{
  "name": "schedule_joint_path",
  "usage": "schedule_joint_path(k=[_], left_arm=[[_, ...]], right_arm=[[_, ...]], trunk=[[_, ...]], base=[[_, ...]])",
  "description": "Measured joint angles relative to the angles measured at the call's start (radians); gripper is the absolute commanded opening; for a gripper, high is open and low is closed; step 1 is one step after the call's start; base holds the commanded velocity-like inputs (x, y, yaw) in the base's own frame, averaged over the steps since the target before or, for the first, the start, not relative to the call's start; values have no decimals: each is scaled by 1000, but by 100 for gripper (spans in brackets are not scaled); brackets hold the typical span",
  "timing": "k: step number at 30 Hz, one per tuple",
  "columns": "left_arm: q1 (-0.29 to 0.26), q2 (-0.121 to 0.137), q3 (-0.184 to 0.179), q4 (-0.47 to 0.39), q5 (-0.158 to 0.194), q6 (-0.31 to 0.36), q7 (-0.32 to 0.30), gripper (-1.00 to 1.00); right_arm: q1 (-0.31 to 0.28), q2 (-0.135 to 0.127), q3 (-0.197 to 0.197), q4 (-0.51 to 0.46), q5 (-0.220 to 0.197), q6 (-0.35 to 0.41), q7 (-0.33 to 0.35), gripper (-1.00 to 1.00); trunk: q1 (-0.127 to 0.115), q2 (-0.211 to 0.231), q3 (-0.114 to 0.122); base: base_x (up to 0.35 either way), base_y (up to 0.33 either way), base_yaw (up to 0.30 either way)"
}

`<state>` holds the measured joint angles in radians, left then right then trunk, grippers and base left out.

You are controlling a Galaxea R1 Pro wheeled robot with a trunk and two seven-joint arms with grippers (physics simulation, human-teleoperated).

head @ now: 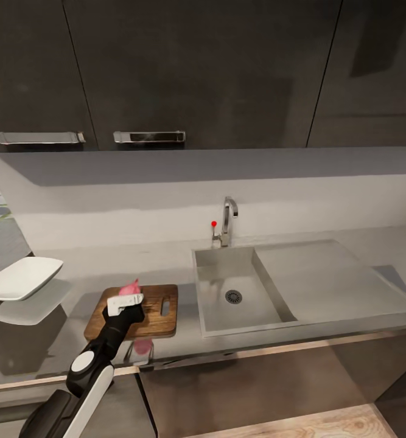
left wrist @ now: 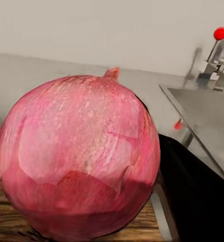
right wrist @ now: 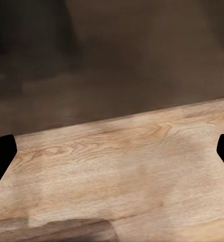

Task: In the kitchen, take the Vidalia onion out of the sink, dice it on the chopping board with the paring knife, put the diced onion into the bowl on the countertop, then place both the paring knife and the chopping board into the sink.

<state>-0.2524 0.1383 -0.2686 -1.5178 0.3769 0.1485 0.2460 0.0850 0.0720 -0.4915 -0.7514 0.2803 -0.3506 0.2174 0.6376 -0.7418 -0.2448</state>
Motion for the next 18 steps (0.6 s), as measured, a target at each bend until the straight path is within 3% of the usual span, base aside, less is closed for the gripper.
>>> schedule_joint_path(k=[18], left_arm=[[1, 0, -1, 34, 0, 0, 0, -100]], right_arm=[[0, 1, 0, 0, 0, 0, 0, 100]], trunk=[[0, 0, -19]], base=[[15, 12, 35]])
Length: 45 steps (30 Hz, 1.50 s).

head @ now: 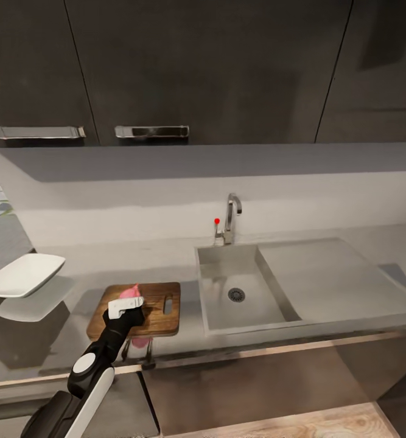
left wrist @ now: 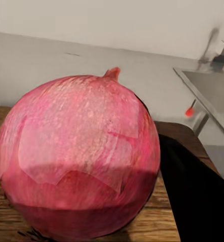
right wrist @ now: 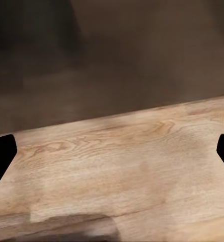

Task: In the kitchen, take the Vidalia onion out of the sink, dice it on the chopping board with the paring knife, put the diced onion into the bowl on the countertop, then place both the paring knife and the chopping board into the sink.

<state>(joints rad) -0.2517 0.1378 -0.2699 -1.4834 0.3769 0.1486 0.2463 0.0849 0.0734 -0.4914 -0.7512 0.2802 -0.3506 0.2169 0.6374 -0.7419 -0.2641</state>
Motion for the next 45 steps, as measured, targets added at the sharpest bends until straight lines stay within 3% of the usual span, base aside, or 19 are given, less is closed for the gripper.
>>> schedule_joint_path(k=[16, 22, 45], left_arm=[[0, -1, -3, 5, 0, 0, 0, -100], [0, -3, -32, 5, 0, 0, 0, -100], [1, -1, -37, 8, 1, 0, 0, -100]], right_arm=[[0, 0, 0, 0, 0, 0, 0, 100], [0, -1, 0, 0, 0, 0, 1, 100], [0, -1, 0, -2, 0, 0, 2, 100]], trunk=[[0, 0, -10], [0, 0, -10], [0, 0, -10]], base=[[23, 15, 13], [0, 0, 0], [96, 10, 0]])
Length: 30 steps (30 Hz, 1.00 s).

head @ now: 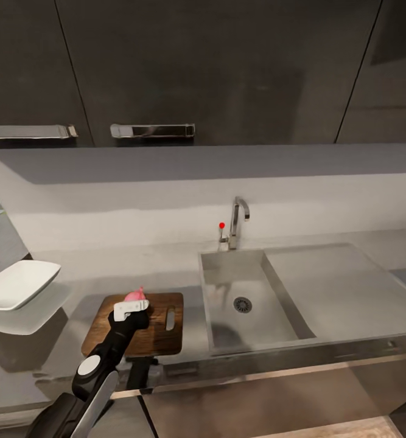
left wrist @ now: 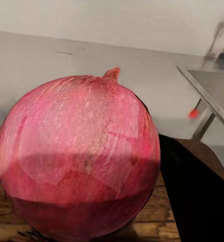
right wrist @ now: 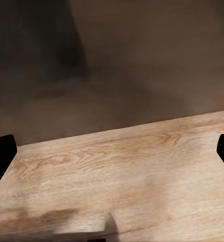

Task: In the kitchen, take the Vidalia onion out of the sink, dice it on the chopping board with the paring knife, put the diced onion into the bowl on the countertop, then place both the paring knife and the chopping board into the sink.

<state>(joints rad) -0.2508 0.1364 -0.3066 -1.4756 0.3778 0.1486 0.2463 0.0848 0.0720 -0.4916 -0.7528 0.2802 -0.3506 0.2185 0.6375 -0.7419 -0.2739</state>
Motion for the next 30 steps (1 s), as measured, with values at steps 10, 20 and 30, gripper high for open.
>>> schedule_joint_path(k=[10, 20, 30], left_arm=[[17, 0, 0, -1, -1, 0, 0, -100], [20, 0, 1, -2, -1, 0, 0, -100], [20, 0, 2, -2, -1, 0, 0, -100]], right_arm=[[0, 0, 0, 1, 0, 0, -1, 100], [0, 0, 0, 1, 0, 0, -1, 100], [0, 0, 0, 1, 0, 0, -1, 100]], trunk=[[0, 0, 0], [0, 0, -1], [0, 0, -15]], base=[[-80, 1, 0], [-12, 0, 0], [0, 0, 0]])
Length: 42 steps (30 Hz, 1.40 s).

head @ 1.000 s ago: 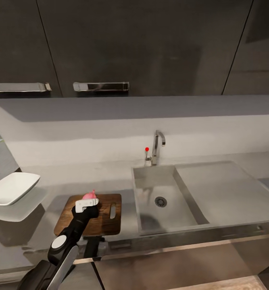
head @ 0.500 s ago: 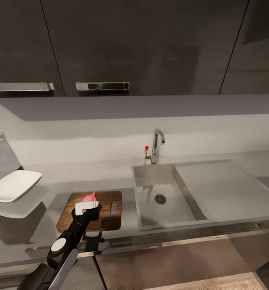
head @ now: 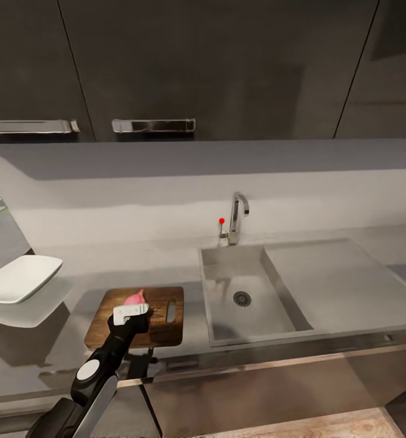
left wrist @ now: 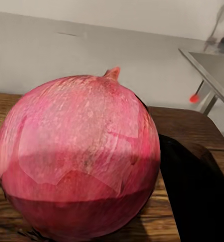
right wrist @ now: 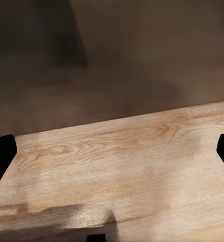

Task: In the kitchen, take the Vidalia onion out of the sink, dice it on the chopping board with the paring knife, put the diced onion into the bowl on the countertop, then place both the paring knife and the chopping board into the sink.

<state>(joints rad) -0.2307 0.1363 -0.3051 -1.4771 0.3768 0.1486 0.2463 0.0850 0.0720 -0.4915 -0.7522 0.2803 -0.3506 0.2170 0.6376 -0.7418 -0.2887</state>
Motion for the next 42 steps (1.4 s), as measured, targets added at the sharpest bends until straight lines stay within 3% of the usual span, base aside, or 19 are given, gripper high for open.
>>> schedule_joint_path(k=[11, 42], left_arm=[[0, 0, 0, 0, 0, 0, 0, -100], [0, 0, 0, 0, 0, 0, 0, -100]], right_arm=[[0, 0, 0, 0, 0, 0, 0, 100], [0, 0, 0, 1, 0, 0, 0, 100]], trunk=[[0, 0, -14], [0, 0, -15]], base=[[0, 0, 6], [7, 10, 0]])
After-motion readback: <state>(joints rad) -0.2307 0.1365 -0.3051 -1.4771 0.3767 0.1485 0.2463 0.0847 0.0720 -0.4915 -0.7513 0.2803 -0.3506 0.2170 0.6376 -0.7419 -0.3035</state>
